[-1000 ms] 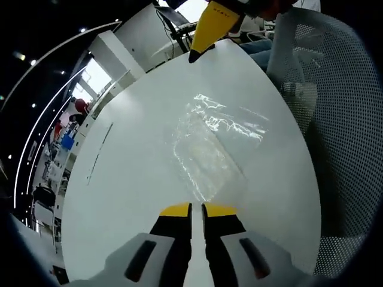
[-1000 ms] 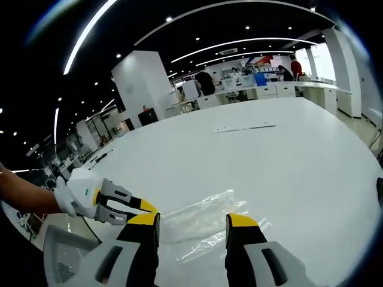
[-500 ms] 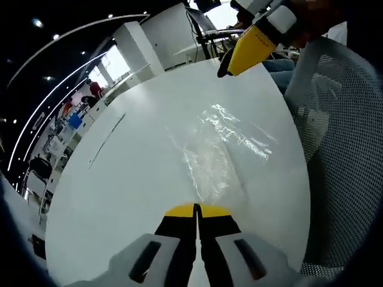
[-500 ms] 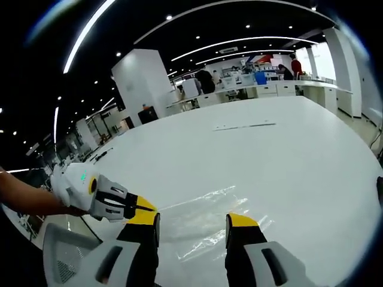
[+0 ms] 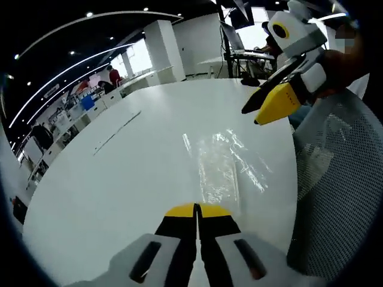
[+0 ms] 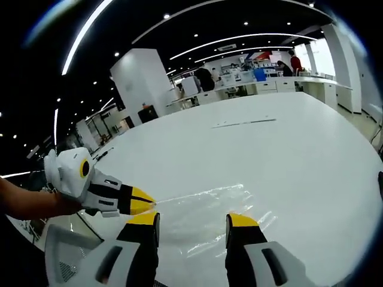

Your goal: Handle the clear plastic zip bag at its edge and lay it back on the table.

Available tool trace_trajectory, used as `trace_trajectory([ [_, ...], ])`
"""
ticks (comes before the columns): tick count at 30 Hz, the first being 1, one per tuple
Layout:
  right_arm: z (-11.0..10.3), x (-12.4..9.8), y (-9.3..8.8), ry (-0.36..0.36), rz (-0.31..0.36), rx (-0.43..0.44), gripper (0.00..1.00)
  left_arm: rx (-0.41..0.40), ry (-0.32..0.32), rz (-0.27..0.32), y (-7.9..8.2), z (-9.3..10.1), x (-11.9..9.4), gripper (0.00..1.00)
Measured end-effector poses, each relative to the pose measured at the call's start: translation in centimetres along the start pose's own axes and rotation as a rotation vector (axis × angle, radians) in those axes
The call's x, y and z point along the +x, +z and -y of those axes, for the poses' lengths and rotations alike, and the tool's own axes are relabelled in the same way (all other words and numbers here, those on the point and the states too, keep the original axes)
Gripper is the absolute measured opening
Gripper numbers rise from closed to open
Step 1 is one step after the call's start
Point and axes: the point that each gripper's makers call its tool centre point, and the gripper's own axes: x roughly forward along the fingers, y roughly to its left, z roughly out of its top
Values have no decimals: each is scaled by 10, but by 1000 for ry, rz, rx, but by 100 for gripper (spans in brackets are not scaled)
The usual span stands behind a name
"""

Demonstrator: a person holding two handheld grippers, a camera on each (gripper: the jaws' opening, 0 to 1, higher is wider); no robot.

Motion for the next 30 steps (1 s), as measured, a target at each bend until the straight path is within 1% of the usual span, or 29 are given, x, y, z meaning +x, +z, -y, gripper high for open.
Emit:
trace_trajectory([
  [3, 0, 0, -1, 2, 0, 10, 43, -22, 3, 21, 8, 0, -2, 0],
  [9, -3, 0, -2, 12, 0, 30, 43, -101, 14, 86, 30, 1, -11, 0],
  [13, -6, 0, -2, 34, 2, 57, 44, -135, 16, 114, 40, 2, -15, 0],
  [16, -10, 2, -6, 58, -4, 88, 44, -179, 16, 140, 47, 1, -18, 0],
  [18, -10, 3, -8, 56, -13, 78, 45, -206, 19, 148, 45, -2, -18, 0],
  [20, -13, 5, -13, 58, -25, 43, 45, -194, 23, 145, 43, -1, -17, 0],
  [22, -15, 5, -14, 63, -27, 42, 45, -171, 14, 112, 33, 1, -12, 0],
  [23, -14, 4, -12, 63, -25, 42, 45, -145, 24, 100, 29, -1, -11, 0],
  [24, -14, 4, -12, 63, -24, 42, 45, -138, 20, 92, 26, 0, -10, 0],
  [25, -14, 4, -11, 63, -23, 42, 44, -138, 6, 66, 19, 3, -7, 0],
  [26, -15, 4, -11, 62, -21, 39, 44, -123, 10, 61, 16, 3, -6, 0],
  [27, -15, 4, -11, 62, -21, 38, 44, -91, 14, 46, 15, 3, -8, 0],
  [28, -14, 4, -11, 61, -21, 36, 44, -63, 6, 11, 10, 5, -8, 0],
  [29, -14, 4, -10, 59, -20, 34, 44, -37, 9, -5, 6, 7, -6, 0],
  [30, -13, 4, -10, 56, -20, 32, 44, -25, 8, -6, 3, 9, -3, 0],
])
